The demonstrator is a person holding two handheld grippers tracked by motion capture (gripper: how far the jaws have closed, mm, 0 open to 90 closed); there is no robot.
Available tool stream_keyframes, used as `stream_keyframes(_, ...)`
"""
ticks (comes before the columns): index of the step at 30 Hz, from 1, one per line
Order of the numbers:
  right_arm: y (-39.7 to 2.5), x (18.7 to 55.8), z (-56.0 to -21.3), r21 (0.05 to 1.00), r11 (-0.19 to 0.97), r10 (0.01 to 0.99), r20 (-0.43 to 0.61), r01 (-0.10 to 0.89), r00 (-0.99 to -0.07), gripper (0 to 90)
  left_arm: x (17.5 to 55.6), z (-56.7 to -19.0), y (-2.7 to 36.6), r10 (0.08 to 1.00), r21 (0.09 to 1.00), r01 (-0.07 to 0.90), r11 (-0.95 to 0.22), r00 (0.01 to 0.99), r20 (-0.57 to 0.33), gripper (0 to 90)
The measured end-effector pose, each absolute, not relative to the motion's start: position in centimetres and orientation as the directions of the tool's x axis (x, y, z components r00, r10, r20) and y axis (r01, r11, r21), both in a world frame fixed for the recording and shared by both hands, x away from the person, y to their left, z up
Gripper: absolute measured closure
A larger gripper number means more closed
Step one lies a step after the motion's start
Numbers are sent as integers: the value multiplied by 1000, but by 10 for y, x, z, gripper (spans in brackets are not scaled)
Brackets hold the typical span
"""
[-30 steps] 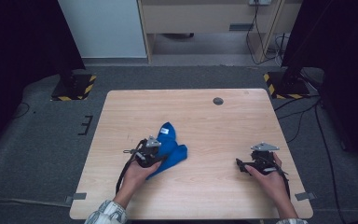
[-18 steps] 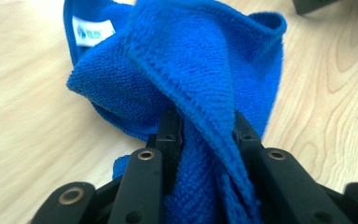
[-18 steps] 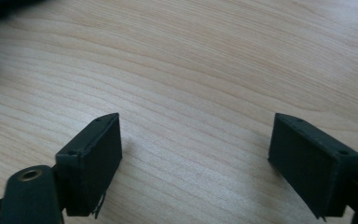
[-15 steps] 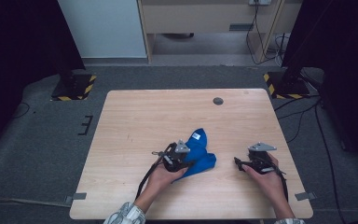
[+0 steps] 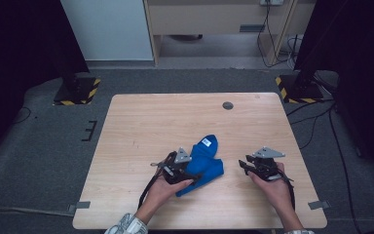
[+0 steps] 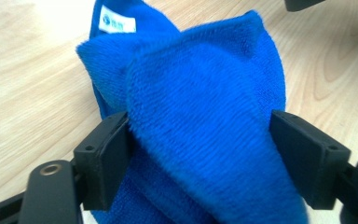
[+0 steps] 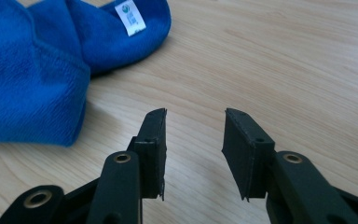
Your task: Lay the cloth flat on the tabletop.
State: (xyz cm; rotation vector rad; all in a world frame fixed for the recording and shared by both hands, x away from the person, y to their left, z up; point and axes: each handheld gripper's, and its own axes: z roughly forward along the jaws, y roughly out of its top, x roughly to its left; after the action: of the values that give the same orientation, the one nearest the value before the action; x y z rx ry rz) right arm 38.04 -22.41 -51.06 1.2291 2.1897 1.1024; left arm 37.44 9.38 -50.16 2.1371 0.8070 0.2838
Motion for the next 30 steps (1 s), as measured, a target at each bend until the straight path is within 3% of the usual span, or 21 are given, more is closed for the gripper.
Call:
stream_keyframes(7,-203,377,-504,821,255,810,107,511,-576,514,368,-489,107,646,785,425,-451,763,-42,211)
stream_keyframes(16,-181,374,-505,809,289,770,121,512,-626,514,374,-497,113,657,756,429,-494,754,1,203)
stream_keyframes(25,-155,371,-499,831,288,699,157,475,-698,483,377,-484,129,676,808,434,-398,734,-62,312)
stream_keyframes(30,-146,372,-503,824,304,687,158,479,-709,479,375,-477,130,670,822,412,-393,741,-51,383)
